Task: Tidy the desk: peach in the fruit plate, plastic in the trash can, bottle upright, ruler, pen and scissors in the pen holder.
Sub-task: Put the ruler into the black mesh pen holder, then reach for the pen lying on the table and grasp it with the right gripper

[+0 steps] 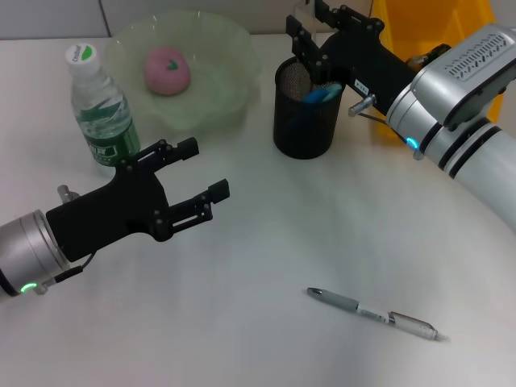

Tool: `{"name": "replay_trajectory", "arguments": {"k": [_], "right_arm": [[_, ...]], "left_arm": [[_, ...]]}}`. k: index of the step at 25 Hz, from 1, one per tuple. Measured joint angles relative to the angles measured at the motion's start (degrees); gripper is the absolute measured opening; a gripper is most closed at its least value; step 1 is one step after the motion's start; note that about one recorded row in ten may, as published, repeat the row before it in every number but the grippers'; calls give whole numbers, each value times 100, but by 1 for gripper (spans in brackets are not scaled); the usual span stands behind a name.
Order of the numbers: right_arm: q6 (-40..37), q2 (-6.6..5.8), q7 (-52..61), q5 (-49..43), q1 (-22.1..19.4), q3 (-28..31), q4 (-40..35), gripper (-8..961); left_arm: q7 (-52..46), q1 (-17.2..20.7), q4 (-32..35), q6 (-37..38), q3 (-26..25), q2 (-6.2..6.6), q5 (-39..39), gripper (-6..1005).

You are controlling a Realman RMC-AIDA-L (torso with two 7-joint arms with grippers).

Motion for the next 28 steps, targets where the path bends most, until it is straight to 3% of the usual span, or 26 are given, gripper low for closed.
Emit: {"name": "replay_trajectory", "arguments": {"k": [8, 12, 28], "right_arm": [[0, 0, 0, 14, 0, 13, 9, 463], [0, 0, 0, 20, 0, 52, 9, 695], [-7, 0, -1, 28, -36, 319, 27, 718]], "left_arm": [[0, 0, 35, -8, 0, 0, 9, 777], [0, -7, 35, -11, 0, 0, 8, 777], [0, -9, 35, -11, 0, 0, 28, 775]]}}
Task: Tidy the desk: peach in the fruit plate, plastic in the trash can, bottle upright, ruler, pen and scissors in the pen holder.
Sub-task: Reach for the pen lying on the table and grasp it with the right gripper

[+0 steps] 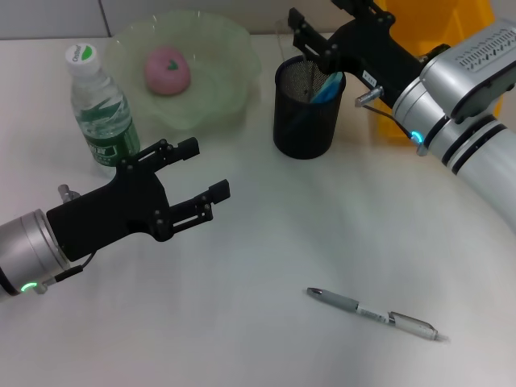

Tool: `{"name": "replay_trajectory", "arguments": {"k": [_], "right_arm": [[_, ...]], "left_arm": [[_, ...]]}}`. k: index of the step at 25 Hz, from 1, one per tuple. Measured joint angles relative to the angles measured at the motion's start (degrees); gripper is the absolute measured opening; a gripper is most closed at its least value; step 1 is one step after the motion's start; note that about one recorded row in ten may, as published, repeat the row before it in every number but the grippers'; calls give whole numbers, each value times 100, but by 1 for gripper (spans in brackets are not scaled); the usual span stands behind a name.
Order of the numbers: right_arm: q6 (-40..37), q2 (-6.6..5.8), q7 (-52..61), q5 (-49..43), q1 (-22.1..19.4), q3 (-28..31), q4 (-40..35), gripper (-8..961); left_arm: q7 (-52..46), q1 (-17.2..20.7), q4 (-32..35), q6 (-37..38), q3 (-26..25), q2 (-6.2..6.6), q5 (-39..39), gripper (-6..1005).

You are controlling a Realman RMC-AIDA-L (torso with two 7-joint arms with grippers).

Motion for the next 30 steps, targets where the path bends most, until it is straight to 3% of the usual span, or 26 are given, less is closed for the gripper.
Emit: {"name": "replay_trajectory", "arguments": {"k": [7, 14, 18, 24, 30], "right_arm": [[-140, 0, -62, 0, -100, 172, -13, 718], [-392, 0, -19, -3, -306, 760, 58, 719], [-805, 0, 9, -31, -430, 753, 54, 719], [-797, -12, 106, -36, -450, 776, 8, 719], [-907, -44, 963, -466, -487, 719, -316, 717]], "left_arm": [[4, 5, 3, 11, 0, 0, 0, 774], [8, 12, 15, 17, 0, 0, -1, 774], [9, 10, 17, 23, 0, -1, -1, 773], [11, 9, 18, 54, 2, -1, -1, 773], [65, 24, 17, 116, 9, -1, -1, 772]]}}
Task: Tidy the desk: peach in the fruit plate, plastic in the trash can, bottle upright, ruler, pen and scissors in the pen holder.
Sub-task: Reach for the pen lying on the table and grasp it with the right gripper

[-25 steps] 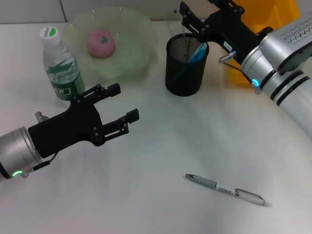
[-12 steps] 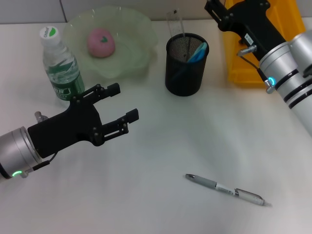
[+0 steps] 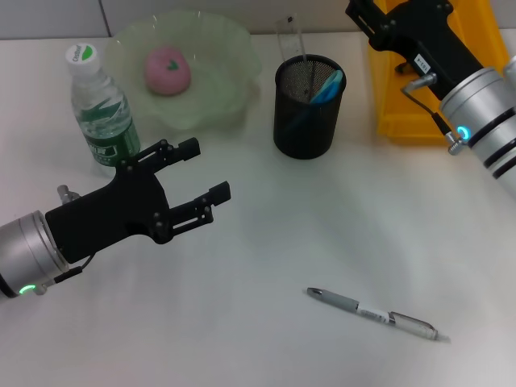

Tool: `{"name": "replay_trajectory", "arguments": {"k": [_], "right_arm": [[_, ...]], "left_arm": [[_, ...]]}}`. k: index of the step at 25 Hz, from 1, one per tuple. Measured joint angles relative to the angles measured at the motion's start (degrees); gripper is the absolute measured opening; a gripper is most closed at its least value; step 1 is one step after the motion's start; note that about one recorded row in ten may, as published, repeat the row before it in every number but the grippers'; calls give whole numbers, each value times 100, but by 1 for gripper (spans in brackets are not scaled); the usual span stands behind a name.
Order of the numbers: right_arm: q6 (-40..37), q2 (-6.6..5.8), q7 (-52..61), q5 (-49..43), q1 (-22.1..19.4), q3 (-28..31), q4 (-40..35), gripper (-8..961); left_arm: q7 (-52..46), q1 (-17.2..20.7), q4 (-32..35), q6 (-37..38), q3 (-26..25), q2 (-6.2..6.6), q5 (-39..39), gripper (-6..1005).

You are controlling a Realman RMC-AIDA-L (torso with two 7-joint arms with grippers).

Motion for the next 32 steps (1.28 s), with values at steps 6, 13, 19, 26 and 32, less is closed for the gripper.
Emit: {"name": "replay_trajectory", "arguments": {"k": [6, 13, 19, 26, 32], "right_arm": [[-509, -13, 1830, -1349, -78, -3, -878, 715], [-1525, -27, 3268, -1951, -292, -848, -2046, 715], [-1975, -35, 3746, -1951, -484, -1560, -2799, 715], [-2116, -96, 4225, -1957, -624, -2407, -3439, 716], [-2448, -261, 4296, -1961, -636, -2980, -3626, 716]], "left_arm": [[-45, 3, 0, 45, 0, 2, 2, 771], [-98, 3, -7, 50, 179, 2, 7, 771], [-120, 27, -3, 101, 294, 10, 9, 770], [-135, 97, 126, 254, 655, 35, 37, 769], [-152, 127, 219, 372, 794, 54, 226, 769]]}}
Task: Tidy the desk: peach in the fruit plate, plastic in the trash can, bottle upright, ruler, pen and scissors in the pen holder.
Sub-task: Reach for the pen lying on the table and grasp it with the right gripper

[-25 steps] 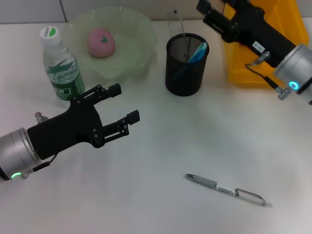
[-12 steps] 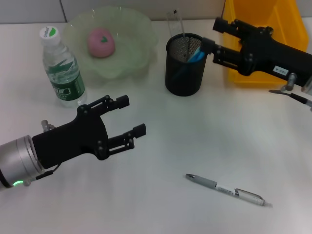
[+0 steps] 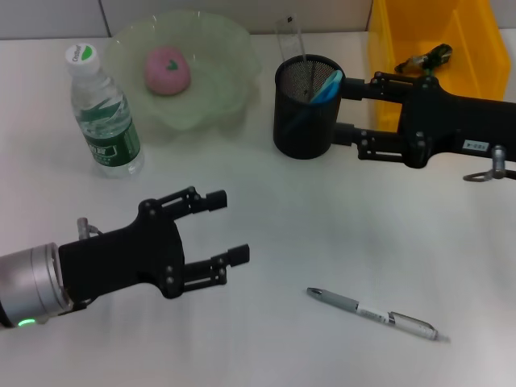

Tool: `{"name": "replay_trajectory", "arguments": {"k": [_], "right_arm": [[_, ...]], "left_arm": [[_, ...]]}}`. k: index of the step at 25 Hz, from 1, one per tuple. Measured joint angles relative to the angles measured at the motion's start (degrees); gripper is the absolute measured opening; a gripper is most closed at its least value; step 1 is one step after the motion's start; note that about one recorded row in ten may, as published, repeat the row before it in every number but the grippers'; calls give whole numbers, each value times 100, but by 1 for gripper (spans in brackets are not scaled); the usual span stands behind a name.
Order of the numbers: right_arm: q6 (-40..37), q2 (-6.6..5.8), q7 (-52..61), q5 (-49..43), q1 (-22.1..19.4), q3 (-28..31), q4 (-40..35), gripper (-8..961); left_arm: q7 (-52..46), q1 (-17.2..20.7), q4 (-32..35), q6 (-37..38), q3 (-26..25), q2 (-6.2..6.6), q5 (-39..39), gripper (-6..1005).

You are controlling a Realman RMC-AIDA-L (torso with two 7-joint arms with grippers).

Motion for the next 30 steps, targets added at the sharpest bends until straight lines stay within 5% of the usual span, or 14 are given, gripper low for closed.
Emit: {"name": "replay_trajectory", "arguments": {"k": [4, 19, 30], "right_arm": [[-293, -74, -11, -25, 33, -360, -300, 716], [-244, -43, 90, -551, 552, -1385, -1000, 707], [-439, -72, 3232, -1570, 788, -1402, -2320, 707]], "left_arm": [[-61, -4, 13, 41, 4, 7, 131, 768], [-138, 44, 54, 0, -54, -37, 128, 768], [-181, 39, 66, -47, -113, 0, 108, 769]]}}
